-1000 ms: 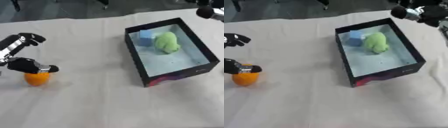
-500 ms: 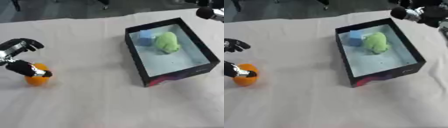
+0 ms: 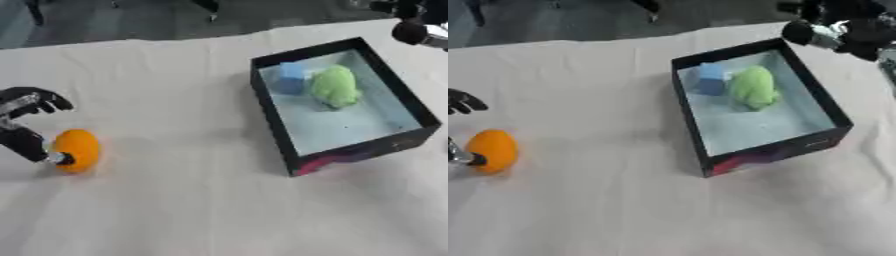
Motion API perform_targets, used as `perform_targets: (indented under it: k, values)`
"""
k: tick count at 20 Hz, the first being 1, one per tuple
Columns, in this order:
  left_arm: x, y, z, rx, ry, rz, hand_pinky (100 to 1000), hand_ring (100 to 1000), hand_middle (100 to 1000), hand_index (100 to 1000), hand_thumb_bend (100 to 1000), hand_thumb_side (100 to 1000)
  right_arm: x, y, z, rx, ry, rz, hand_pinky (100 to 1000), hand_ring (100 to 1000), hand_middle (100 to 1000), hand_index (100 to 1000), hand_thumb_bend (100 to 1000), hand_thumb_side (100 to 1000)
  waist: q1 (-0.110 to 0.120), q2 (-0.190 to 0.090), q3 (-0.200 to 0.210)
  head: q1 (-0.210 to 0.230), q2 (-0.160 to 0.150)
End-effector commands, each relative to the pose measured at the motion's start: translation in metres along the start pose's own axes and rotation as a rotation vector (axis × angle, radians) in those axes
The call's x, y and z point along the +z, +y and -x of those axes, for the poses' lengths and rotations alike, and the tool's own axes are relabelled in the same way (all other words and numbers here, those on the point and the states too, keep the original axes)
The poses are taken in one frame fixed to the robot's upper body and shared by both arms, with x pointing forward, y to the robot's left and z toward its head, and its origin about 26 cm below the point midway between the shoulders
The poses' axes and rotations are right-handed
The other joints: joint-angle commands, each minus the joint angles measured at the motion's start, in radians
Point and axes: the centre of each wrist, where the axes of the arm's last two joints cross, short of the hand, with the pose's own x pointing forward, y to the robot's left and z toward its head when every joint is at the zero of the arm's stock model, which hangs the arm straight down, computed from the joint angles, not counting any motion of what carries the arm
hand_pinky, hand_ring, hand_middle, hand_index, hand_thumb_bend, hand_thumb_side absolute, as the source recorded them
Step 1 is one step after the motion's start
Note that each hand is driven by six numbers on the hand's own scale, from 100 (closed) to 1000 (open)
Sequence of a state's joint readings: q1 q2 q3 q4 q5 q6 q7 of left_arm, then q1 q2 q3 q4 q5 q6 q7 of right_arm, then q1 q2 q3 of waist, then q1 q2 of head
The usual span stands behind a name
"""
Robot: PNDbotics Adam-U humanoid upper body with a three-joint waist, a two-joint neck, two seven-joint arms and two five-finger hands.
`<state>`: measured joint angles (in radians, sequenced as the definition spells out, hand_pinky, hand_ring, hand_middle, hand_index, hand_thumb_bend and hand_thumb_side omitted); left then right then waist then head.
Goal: Pick up the objects with one hand, pass them to the other hand, and then place them into the box on the other side of the table.
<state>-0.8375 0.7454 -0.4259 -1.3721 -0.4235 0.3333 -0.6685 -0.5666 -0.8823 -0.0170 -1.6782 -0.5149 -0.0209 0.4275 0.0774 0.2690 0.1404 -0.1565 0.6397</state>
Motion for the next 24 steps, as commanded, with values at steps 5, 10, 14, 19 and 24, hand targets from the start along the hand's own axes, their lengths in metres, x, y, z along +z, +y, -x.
perform_targets:
  k: [5, 10, 14, 19, 24]
  values:
    - [0.019, 0.034, 0.004, -0.058, 0.071, 0.077, 906, 877, 811, 799, 664, 109, 0.0, -0.007, -0.014, 0.045, -0.019, -0.001, 1000, 1000, 1000, 1000, 598, 317, 0.004, -0.028, 0.001, -0.001, -0.011]
    - [0.013, 0.03, 0.006, -0.084, 0.085, 0.089, 901, 876, 812, 753, 568, 125, 0.001, -0.006, -0.014, 0.045, -0.018, -0.001, 1000, 1000, 1000, 1000, 598, 316, 0.003, -0.026, -0.002, 0.0, -0.011]
    - [0.012, 0.029, 0.005, -0.073, 0.075, 0.09, 904, 874, 814, 791, 613, 144, 0.001, -0.005, -0.013, 0.045, -0.014, -0.004, 1000, 1000, 1000, 1000, 598, 315, 0.003, -0.024, -0.003, 0.0, -0.01]
    - [0.012, 0.03, 0.004, -0.056, 0.067, 0.089, 905, 873, 813, 814, 675, 177, 0.001, -0.005, -0.013, 0.045, -0.014, -0.004, 1000, 1000, 1000, 1000, 598, 314, 0.004, -0.023, -0.004, -0.007, -0.011]
    - [0.007, 0.028, 0.002, -0.05, 0.079, 0.093, 904, 878, 816, 816, 683, 183, 0.0, -0.003, -0.011, 0.042, -0.009, -0.012, 1000, 1000, 1000, 1000, 598, 315, 0.005, -0.023, -0.005, -0.006, -0.014]
